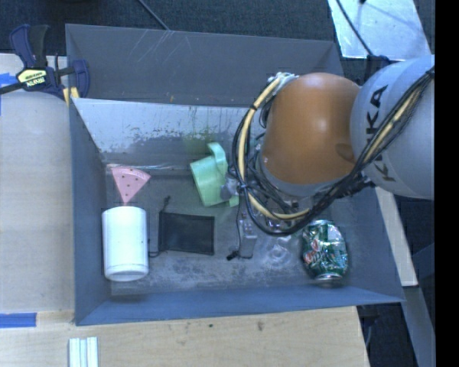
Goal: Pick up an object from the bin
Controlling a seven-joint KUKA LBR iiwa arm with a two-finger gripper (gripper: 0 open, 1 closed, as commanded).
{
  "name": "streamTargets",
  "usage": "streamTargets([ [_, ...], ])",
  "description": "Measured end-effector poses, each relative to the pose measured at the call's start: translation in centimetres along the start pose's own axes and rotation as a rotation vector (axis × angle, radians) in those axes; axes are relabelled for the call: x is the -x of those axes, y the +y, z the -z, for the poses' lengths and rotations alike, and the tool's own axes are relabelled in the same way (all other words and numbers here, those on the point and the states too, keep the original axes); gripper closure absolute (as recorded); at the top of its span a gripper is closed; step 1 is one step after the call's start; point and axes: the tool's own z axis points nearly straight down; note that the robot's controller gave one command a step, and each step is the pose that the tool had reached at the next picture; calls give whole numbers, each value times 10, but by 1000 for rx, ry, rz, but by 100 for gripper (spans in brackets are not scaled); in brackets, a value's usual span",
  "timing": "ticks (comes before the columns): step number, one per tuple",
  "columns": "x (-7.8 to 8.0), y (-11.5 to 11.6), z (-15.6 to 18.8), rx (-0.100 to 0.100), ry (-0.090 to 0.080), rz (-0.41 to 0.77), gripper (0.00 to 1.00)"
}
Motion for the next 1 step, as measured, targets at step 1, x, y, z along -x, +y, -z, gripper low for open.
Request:
streamTargets([
  [1,14,39,-33,-1,-5,68,0],
])
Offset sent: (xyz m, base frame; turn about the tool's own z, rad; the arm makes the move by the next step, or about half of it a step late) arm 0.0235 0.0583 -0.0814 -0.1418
